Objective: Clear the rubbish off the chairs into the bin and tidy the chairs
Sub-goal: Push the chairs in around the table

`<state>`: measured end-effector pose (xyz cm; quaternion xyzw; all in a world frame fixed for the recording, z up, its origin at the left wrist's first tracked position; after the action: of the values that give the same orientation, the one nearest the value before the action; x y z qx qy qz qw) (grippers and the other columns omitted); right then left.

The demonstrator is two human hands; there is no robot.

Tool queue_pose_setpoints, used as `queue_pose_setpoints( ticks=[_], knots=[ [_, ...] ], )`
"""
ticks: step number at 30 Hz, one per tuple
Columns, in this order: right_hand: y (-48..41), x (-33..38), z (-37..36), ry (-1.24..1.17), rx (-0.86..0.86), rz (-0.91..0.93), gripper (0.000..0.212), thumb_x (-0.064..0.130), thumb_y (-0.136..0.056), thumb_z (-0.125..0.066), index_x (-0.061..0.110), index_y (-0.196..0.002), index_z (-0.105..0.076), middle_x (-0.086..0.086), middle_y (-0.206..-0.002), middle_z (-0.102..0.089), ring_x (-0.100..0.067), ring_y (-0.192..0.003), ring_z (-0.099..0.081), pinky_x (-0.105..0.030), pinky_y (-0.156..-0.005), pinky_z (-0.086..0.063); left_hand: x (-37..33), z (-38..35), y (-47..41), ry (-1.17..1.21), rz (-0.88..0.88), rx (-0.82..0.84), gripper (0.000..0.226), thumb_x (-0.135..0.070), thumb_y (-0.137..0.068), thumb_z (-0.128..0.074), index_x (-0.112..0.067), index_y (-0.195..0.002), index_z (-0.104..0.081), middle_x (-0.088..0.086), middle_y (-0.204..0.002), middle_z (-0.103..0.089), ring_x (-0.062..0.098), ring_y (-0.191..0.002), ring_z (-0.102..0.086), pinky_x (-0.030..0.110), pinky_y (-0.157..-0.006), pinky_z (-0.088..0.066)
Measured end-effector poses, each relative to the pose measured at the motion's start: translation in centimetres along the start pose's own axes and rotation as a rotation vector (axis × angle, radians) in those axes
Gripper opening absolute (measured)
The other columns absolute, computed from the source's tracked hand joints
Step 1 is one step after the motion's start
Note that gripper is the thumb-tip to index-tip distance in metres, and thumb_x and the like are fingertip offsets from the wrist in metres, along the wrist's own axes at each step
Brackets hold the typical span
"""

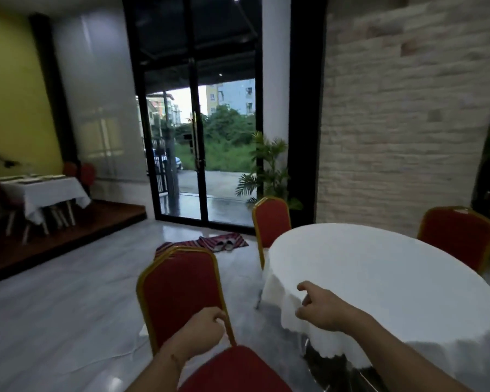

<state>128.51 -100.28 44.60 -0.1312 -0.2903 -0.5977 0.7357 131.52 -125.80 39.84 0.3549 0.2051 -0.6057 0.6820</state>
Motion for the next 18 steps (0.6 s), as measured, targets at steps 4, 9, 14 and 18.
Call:
queue_pose_setpoints(
  ticks=[4,9,14,18],
  knots=[
    [-2.1,8.2,-3.8,0.045,0.049,0.032,0.079,0.029,-0.094,-0.061,0.015,-0.158,-0.019,-0.012,-0.156,-0.039,-0.027,-0.137,-0.044,-0.031,-0.103,-0.042,5.4,7.8,0.7,-0.029,0.026,-0.08,0.029,-0.018,-0.08,-0.05,-0.033,-0.101,-0.062,-0.001,-0.1,-0.066,0.017,-0.095,-0.064,0.026,-0.084,-0.051],
    [-6.3,17.0,-9.8,0.059,0.065,0.034,0.085,0.034,-0.092,-0.062,0.016,-0.159,-0.014,-0.008,-0.142,-0.052,-0.016,-0.114,-0.056,-0.026,-0.087,-0.044,11.8,17.2,0.3,-0.09,0.007,-0.1,0.041,-0.015,-0.082,-0.046,-0.026,-0.118,-0.061,0.001,-0.112,-0.06,0.017,-0.095,-0.059,0.023,-0.078,-0.046],
    [-10.1,22.6,-14.8,0.087,0.111,0.011,0.078,0.035,-0.093,-0.061,0.013,-0.156,-0.02,-0.009,-0.146,-0.047,-0.023,-0.128,-0.049,-0.034,-0.103,-0.044,15.7,23.6,-1.5,-0.185,-0.032,-0.141,0.041,-0.009,-0.08,-0.044,-0.021,-0.113,-0.064,0.0,-0.099,-0.061,0.013,-0.076,-0.057,0.024,-0.067,-0.047],
    [-13.9,25.0,-17.2,0.085,0.158,-0.006,0.078,0.038,-0.093,-0.061,0.019,-0.156,-0.019,-0.006,-0.147,-0.047,-0.019,-0.119,-0.049,-0.031,-0.101,-0.043,15.9,27.0,-4.2,-0.308,-0.088,-0.152,0.039,-0.01,-0.085,-0.048,-0.018,-0.122,-0.06,0.006,-0.12,-0.06,0.022,-0.107,-0.06,0.031,-0.088,-0.05]
  ],
)
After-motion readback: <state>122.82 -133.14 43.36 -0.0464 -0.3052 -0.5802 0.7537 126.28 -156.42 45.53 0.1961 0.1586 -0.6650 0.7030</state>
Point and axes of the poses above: each hand's wrist, its own y-axis away from the middle knuckle, its own z-axis out of the back of the hand, x = y × z, the point moved 10 cm from there along -y, towards the middle knuckle
